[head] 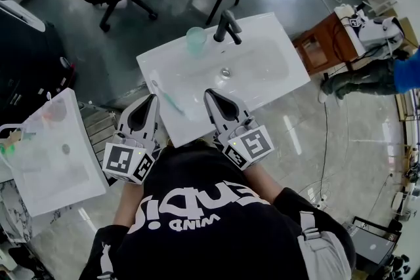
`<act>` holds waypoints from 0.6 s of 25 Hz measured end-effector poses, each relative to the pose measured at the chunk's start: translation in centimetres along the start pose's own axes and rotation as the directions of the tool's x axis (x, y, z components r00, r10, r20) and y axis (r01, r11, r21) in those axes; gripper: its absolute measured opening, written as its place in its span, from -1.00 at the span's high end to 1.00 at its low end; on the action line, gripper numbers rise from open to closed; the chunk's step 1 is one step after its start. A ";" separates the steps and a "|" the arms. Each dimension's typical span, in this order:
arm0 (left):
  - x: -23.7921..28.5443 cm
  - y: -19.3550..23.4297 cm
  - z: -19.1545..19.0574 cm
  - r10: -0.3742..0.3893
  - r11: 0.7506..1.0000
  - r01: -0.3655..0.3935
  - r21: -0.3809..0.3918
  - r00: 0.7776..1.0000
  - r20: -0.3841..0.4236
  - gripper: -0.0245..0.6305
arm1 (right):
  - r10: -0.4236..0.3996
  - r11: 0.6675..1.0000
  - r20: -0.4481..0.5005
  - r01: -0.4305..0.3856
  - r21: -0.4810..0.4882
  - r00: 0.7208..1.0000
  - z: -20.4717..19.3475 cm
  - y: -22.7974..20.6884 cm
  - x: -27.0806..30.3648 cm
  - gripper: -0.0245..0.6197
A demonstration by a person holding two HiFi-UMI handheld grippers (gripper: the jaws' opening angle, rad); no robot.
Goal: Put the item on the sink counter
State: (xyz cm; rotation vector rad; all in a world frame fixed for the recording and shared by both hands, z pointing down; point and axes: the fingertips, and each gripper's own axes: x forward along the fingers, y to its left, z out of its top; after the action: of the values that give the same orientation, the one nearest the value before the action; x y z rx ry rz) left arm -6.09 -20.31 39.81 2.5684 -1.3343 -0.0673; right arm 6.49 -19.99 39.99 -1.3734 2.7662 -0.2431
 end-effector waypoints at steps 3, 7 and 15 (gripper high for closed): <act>-0.1 -0.1 0.0 0.001 1.000 -0.001 -0.001 1.000 0.001 0.86 | 0.005 1.000 -0.004 -0.005 -0.001 1.000 -0.1 0.2 0.0 0.87; -0.1 0.0 -0.1 0.001 1.000 -0.001 -0.006 1.000 -0.001 0.86 | 0.003 1.000 -0.006 -0.003 0.003 1.000 -0.3 0.2 0.0 0.87; 0.0 -0.2 -0.5 -0.002 1.000 0.002 -0.011 1.000 -0.010 0.86 | 0.002 1.000 -0.011 -0.002 0.008 1.000 -0.5 0.1 -0.1 0.87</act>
State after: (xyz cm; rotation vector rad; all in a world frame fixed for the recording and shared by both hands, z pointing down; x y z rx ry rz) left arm -5.81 -20.12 40.19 2.5581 -1.3241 -0.0619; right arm 6.39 -19.82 40.50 -1.3708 2.7718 -0.2625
